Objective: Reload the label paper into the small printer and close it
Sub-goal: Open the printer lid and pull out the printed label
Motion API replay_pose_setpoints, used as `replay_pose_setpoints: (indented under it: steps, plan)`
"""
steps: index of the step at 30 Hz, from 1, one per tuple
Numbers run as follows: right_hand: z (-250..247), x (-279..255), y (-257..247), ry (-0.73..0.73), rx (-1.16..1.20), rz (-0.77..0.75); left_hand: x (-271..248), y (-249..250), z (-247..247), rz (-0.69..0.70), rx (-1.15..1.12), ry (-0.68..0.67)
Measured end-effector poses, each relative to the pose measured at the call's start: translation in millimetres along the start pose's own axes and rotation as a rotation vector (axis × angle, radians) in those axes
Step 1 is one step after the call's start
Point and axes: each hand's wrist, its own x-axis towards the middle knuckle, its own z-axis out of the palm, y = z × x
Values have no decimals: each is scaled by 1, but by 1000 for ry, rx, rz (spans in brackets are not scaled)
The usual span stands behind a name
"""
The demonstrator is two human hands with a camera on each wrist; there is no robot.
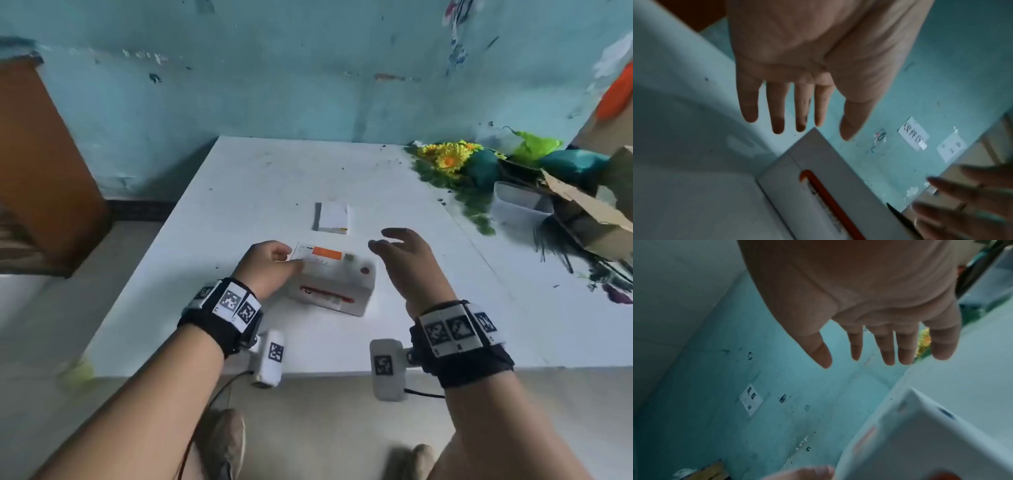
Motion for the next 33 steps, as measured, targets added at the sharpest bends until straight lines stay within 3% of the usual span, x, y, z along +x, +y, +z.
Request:
replay_pose_setpoints:
  steps: [3,8,12,19,28,33]
  plan:
    - [7,9,21,-104,-240,84,20,-9,2,-10,-28,-40]
    - [14,27,37,-211,-211,131,37,-24,5,-86,-74,-77]
    - [26,47,53,-157,-312,-1,44,-32,2,-102,-179,-68]
    - [45,88,82,-22,-209,-133,49,-38,9,-32,-199,173]
    - [34,93,99,-32,-164,-157,41,-45,9,-14,-247,146]
    - [32,88,94,-40,-264,-204,38,-42,4,-30,-308,88]
